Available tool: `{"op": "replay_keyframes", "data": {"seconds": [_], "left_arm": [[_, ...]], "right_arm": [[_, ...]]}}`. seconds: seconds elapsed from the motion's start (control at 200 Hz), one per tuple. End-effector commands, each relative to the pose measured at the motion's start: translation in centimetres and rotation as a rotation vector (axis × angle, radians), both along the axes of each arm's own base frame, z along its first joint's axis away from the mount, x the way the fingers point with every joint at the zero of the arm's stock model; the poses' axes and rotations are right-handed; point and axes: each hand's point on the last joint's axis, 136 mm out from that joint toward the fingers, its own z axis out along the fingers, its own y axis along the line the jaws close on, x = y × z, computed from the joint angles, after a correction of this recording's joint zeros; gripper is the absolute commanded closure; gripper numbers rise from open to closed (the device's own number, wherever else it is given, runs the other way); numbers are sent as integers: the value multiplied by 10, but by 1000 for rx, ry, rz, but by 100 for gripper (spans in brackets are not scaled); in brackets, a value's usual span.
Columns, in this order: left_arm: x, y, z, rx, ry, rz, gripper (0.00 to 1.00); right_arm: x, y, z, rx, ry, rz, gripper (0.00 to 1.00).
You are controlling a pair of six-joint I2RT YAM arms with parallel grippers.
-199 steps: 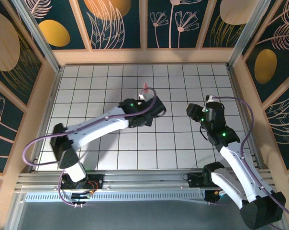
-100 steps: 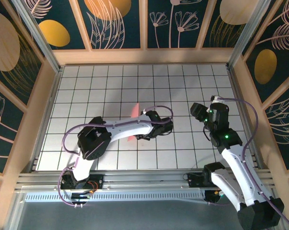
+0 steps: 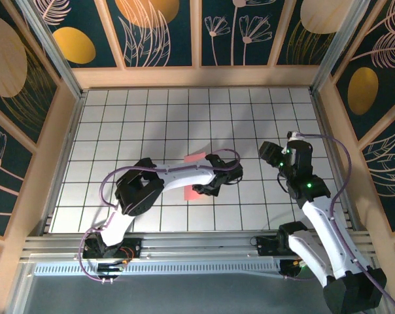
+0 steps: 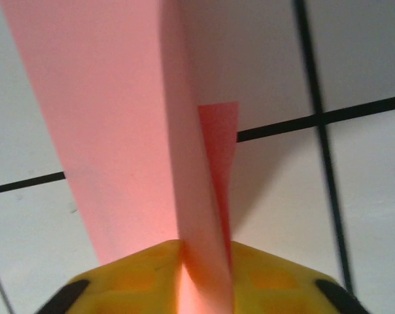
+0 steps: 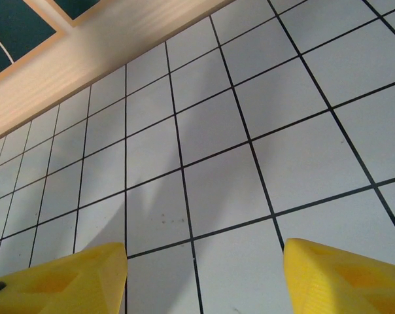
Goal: Fold a paper plane with a square sheet of paper (fold left side to right side)
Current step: Turn over the paper at the center of the table.
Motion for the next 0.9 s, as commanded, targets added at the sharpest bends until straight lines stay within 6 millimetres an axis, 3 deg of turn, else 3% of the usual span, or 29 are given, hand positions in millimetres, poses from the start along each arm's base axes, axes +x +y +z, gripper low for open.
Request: {"op": "replay_keyframes", "data": {"seconds": [0.0, 0.16, 0.3, 0.395, 0.551, 0.651, 0.896], "left_arm": [[-1, -19, -3, -51, 49, -27, 70], [8, -33, 12, -134, 51, -33, 64], [14, -54, 35, -305, 69, -37, 56], [21, -72, 57, -466, 62, -52, 51], [37, -87, 99, -719, 25, -77, 44], [49, -82, 128, -863, -35, -79, 42], [69, -35, 173, -1098, -223, 13, 41]], "right_arm": [[-1, 4, -10, 14, 29, 25, 35], [-1, 12, -18, 26, 69, 71, 34], [-1, 24, -23, 63, 104, 134, 34], [-2, 35, -27, 92, 130, 183, 33], [-3, 54, -30, 158, 175, 272, 34], [-3, 68, -30, 228, 196, 328, 40], [-10, 110, -47, 388, 278, 434, 57]]}}
